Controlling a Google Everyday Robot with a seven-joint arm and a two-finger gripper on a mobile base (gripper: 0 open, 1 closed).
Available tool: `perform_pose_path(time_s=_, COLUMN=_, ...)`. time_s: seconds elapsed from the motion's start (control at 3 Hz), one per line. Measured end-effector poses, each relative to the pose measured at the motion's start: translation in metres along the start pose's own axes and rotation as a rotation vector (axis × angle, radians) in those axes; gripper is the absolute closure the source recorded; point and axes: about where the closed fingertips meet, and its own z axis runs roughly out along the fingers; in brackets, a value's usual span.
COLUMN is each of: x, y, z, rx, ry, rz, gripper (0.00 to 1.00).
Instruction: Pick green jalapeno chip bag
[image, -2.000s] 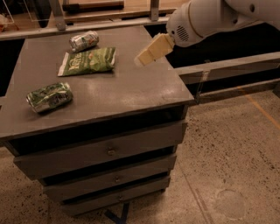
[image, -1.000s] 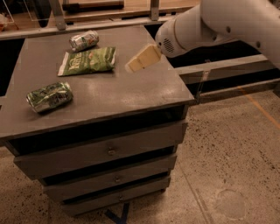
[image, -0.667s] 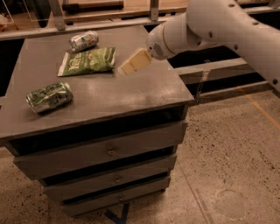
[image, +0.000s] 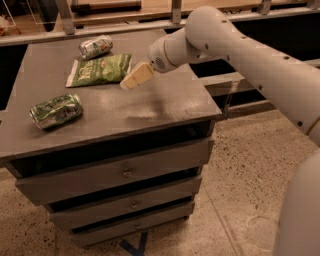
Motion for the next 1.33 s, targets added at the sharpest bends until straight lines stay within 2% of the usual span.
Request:
perform_pose_path(time_s=0.67, x=-0.018, y=-0.003, z=0.057, rx=-0.042, ry=-0.037, rz=-0.025, gripper=0.0)
perform_pose_path(time_s=1.0, x=-0.019, y=-0.002, z=0.078, rx=-0.064, ry=-0.028, rz=-0.018, gripper=0.0)
perform_pose_path(time_s=1.33, x=-0.012, y=-0.002, z=0.092, rx=-0.082, ry=-0.006, rz=0.016, gripper=0.19)
